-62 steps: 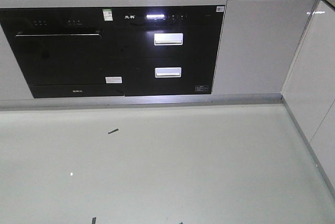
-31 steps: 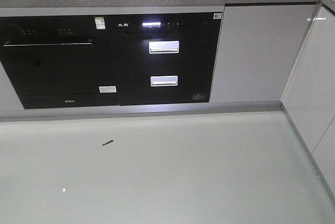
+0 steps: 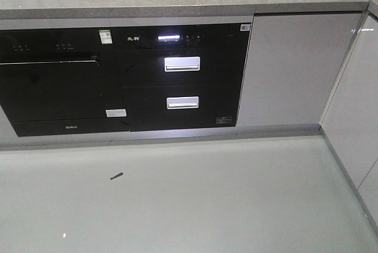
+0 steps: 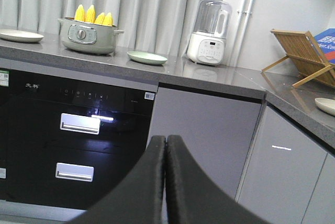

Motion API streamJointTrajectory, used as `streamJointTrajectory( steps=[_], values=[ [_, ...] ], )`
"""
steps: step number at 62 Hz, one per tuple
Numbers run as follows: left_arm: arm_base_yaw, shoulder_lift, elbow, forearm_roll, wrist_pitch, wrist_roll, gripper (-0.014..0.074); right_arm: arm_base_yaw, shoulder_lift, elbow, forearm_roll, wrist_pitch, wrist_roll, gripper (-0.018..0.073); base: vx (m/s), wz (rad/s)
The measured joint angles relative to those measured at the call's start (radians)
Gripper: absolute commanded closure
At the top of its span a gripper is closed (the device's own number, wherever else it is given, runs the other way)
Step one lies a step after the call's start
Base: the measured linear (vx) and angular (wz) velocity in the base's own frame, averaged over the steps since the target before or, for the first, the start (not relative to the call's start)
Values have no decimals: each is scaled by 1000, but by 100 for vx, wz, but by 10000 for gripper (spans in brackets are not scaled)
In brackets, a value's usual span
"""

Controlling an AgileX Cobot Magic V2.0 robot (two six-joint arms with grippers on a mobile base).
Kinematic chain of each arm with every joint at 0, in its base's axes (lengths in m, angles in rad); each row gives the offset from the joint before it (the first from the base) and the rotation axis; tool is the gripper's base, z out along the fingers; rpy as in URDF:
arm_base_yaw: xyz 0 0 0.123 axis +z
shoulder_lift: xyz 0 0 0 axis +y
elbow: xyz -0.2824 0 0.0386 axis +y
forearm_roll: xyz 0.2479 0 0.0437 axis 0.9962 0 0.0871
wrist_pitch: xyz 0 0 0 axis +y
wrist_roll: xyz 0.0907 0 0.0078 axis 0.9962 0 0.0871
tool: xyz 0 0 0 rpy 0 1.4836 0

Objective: Distribute corn equally
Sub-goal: 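Drive the base toward the counter with the pot and plates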

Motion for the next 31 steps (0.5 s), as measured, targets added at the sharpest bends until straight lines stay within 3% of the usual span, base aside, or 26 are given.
streamJointTrajectory(
  steps=[31],
  values=[
    [0, 0, 0, 0, 0, 0, 603, 0, 0, 0, 0, 0, 0, 564, 17, 5]
  ],
)
